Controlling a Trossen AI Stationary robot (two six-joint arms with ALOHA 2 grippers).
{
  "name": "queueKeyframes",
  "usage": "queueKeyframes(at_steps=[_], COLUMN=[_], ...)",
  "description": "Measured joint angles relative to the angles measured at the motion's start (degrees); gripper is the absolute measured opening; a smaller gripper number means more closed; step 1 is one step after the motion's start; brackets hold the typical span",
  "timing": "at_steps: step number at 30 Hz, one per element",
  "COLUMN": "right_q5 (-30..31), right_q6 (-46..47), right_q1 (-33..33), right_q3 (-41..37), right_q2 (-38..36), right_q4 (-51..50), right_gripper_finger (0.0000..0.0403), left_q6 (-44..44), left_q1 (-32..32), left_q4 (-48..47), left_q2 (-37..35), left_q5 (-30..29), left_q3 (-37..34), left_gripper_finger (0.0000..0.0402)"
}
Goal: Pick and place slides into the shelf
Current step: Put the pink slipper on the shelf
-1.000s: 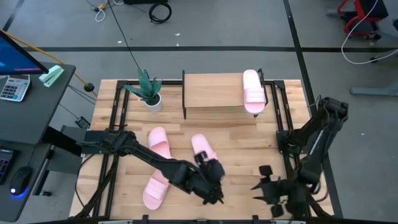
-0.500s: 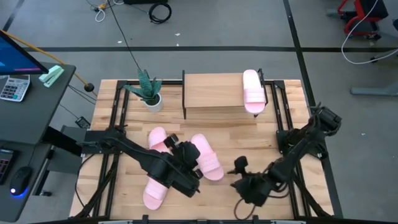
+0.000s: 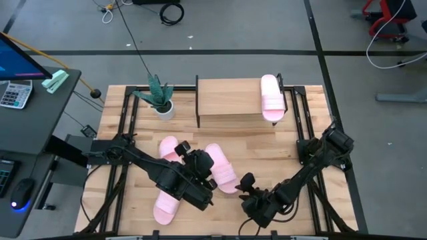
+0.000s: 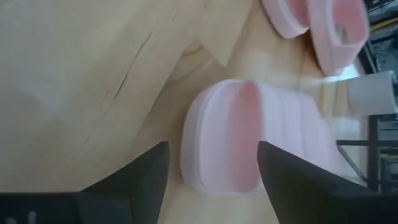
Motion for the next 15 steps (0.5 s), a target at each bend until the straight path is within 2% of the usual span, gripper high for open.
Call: queueKeyframes(at_steps=[15], right_q5=[-0.47], right_q6=[1.26], right_q1=[-0.82], right_q3=[0.19], right_q2=[2.4], right_q4=[1.29], right_gripper_finger=[0.0243], left_q6=[-0.65], left_q1=[0.02], left_q4=[0.03], left_q2=[0.0], left_q5=[-1.18], left_q3=[0.0], left_gripper_finger=[0.0128])
